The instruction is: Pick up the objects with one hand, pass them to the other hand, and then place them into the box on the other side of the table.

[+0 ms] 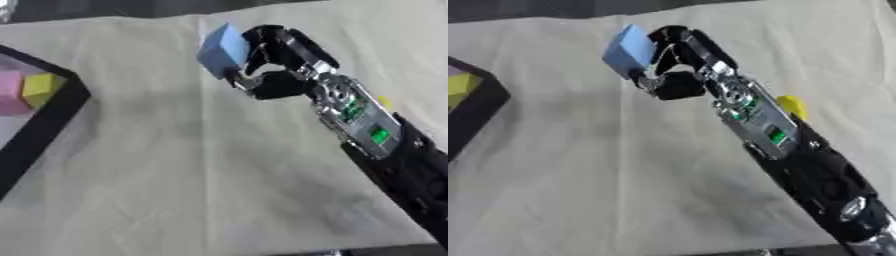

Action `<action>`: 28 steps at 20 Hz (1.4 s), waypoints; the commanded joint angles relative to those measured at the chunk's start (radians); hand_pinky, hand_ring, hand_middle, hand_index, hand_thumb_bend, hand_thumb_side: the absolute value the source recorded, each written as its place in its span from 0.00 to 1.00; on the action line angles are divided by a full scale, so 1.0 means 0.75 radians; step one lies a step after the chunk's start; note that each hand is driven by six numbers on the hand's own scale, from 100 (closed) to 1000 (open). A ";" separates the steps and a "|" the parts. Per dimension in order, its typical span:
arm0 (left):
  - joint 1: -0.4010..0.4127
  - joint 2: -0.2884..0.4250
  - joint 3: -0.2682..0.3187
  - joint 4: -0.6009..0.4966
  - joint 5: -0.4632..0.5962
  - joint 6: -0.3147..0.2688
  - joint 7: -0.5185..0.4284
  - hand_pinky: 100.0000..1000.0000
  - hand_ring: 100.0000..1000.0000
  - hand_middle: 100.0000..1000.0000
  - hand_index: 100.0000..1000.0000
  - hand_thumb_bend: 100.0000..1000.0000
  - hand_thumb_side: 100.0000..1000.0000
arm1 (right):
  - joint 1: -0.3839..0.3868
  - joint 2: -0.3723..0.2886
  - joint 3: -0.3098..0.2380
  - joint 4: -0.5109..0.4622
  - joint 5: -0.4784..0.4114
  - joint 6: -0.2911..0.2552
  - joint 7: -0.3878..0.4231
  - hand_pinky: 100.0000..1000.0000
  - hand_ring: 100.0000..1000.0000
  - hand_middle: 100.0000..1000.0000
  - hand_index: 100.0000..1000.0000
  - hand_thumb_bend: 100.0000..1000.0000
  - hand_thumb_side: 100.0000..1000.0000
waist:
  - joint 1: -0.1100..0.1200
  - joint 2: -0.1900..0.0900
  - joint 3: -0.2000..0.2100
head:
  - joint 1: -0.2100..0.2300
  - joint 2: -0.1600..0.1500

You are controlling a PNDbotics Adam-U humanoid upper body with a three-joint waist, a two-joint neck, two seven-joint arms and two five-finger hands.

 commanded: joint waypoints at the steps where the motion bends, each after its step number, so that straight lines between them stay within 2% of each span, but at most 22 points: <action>1: -0.046 0.001 -0.040 -0.021 -0.032 0.015 -0.068 0.70 0.63 0.57 0.68 0.13 0.23 | -0.021 0.007 0.003 0.010 0.030 -0.047 -0.001 0.60 0.42 0.43 0.49 0.22 0.00 | 0.021 -0.051 0.003 | -0.001 -0.002; 6: -0.083 -0.048 -0.105 -0.021 -0.103 0.055 -0.170 0.70 0.63 0.57 0.69 0.14 0.24 | -0.029 0.027 0.016 0.037 0.058 -0.101 -0.009 0.61 0.42 0.43 0.49 0.21 0.00 | 0.026 -0.051 0.008 | 0.000 0.003; 18: -0.137 -0.174 -0.176 -0.021 -0.326 0.188 -0.384 0.70 0.66 0.60 0.71 0.18 0.23 | -0.056 0.040 0.054 0.090 0.116 -0.207 -0.014 0.60 0.43 0.43 0.49 0.21 0.00 | 0.035 -0.061 0.017 | 0.010 0.020; 22: -0.143 -0.216 -0.194 0.010 -0.384 0.197 -0.462 0.71 0.67 0.62 0.72 0.18 0.26 | -0.062 0.043 0.074 0.097 0.131 -0.227 0.005 0.60 0.43 0.43 0.49 0.22 0.00 | 0.039 -0.063 0.022 | 0.009 0.025; 28: -0.154 -0.269 -0.218 0.090 -0.464 0.153 -0.561 0.73 0.70 0.65 0.76 0.19 0.27 | -0.062 0.041 0.093 0.094 0.141 -0.257 0.046 0.60 0.43 0.43 0.49 0.22 0.00 | 0.042 -0.067 0.028 | 0.010 0.027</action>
